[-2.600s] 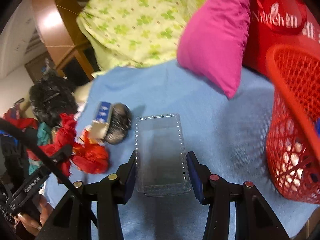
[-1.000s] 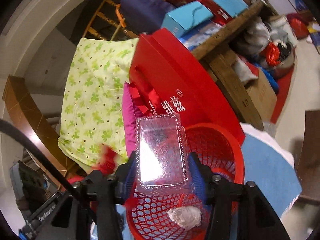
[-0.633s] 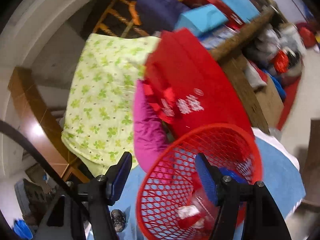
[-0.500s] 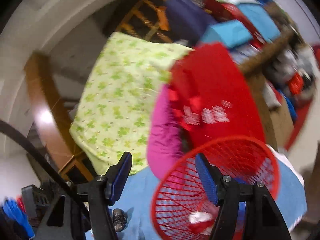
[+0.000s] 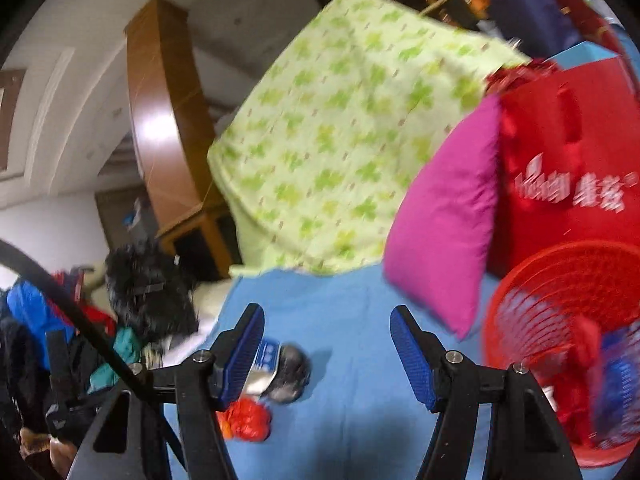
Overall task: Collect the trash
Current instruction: 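Return both tools to the blanket and grasp the red-orange bag with the right tool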
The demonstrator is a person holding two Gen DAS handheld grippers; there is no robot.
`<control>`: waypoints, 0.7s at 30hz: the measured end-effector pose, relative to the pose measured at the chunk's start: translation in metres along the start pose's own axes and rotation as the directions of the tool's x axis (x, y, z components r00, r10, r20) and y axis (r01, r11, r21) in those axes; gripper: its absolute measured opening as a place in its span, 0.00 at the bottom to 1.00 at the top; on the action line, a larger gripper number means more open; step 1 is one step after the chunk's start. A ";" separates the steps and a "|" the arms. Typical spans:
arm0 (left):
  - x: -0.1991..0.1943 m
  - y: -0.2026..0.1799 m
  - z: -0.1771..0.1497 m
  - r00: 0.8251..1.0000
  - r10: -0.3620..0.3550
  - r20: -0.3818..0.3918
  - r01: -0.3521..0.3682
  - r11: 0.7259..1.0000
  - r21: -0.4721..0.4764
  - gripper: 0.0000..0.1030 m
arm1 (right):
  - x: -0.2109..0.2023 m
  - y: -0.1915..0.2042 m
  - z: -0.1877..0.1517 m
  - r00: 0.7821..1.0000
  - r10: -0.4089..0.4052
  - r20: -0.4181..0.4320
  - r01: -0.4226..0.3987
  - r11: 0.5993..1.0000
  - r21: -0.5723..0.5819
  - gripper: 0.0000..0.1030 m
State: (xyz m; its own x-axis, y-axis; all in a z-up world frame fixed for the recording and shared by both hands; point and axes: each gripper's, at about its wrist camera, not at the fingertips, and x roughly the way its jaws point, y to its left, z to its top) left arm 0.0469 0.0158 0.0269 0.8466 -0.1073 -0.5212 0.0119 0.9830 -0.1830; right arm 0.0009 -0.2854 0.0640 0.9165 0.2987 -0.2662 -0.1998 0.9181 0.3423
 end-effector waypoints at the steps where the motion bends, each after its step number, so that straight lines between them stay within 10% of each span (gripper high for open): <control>1: 0.003 0.008 -0.004 1.000 0.018 -0.011 -0.018 1.000 -0.015 0.64 | 0.009 0.003 -0.004 1.000 0.008 -0.029 -0.008 1.000 0.001 0.67; 21: 0.030 0.041 -0.034 0.988 0.028 -0.152 -0.035 0.998 -0.043 0.64 | 0.164 0.064 -0.096 0.863 0.068 -0.500 -0.060 0.998 0.032 0.65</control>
State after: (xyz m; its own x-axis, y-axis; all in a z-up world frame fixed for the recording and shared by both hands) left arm 0.0540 0.0480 -0.0248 0.7557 -0.1012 -0.6470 -0.0405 0.9789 -0.2004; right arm 0.1050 -0.1523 -0.0441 0.6044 0.4504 -0.6571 -0.2429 0.8897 0.3865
